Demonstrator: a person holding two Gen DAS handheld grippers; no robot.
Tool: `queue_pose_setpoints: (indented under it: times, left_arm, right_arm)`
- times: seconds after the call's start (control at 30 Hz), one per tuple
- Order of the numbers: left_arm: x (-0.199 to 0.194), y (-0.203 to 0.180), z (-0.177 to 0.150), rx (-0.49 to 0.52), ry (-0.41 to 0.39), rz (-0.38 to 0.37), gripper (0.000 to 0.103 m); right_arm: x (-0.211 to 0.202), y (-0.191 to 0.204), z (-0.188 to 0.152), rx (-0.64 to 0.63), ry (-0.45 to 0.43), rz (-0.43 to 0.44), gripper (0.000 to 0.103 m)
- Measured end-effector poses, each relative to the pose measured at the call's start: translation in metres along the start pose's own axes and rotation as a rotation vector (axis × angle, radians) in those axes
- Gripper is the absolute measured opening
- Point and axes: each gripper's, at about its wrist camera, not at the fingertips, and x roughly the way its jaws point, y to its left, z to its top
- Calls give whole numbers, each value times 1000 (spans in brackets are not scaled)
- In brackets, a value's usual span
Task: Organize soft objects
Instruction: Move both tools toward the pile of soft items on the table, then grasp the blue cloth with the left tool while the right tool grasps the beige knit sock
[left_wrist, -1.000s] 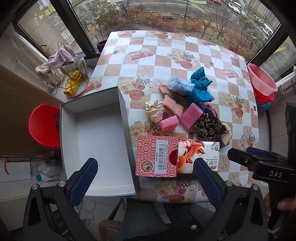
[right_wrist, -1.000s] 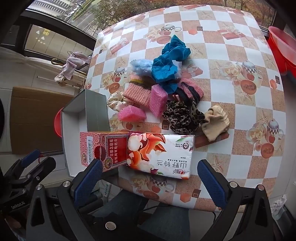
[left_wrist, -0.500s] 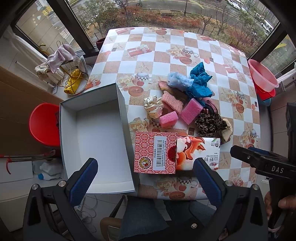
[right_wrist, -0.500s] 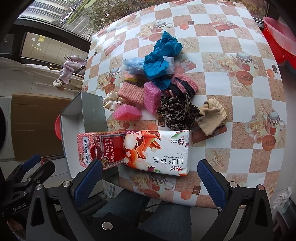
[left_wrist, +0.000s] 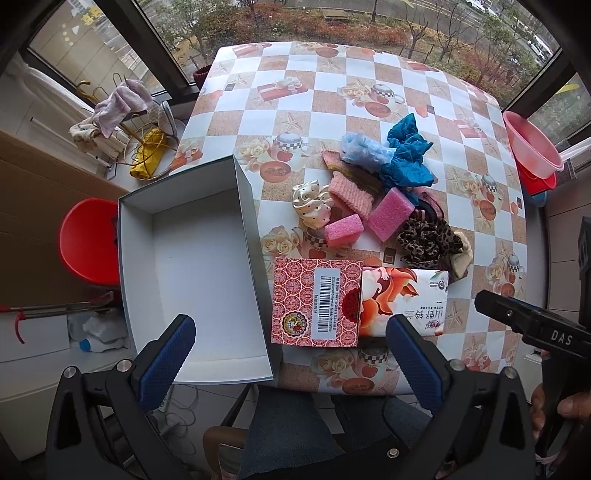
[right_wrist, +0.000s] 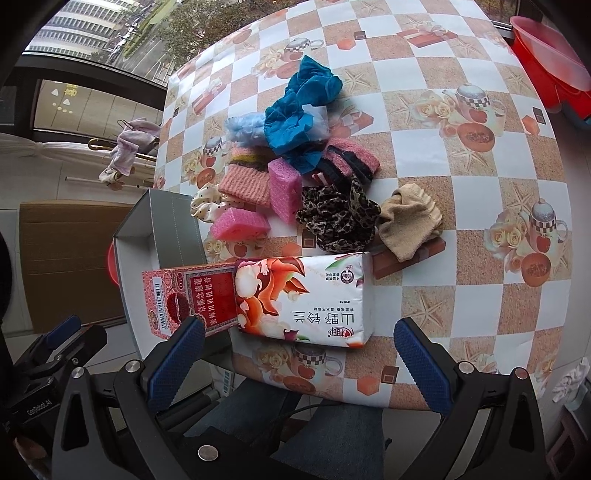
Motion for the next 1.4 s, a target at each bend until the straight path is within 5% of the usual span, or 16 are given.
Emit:
queue_pose_setpoints:
  times: [0.87,1.23,1.4]
  left_arm:
    - [90,-67,136,24,81,-108,103]
    - [151,-53,182,-83,164,26,103]
    - [170,-61,197,-88,155,5,103]
  right_arm:
    - [24,-78,24,190,17,-165,103]
    - [46,-114,48,302,-4,-293,103]
    - [67,-122,62,335,-15,-333,103]
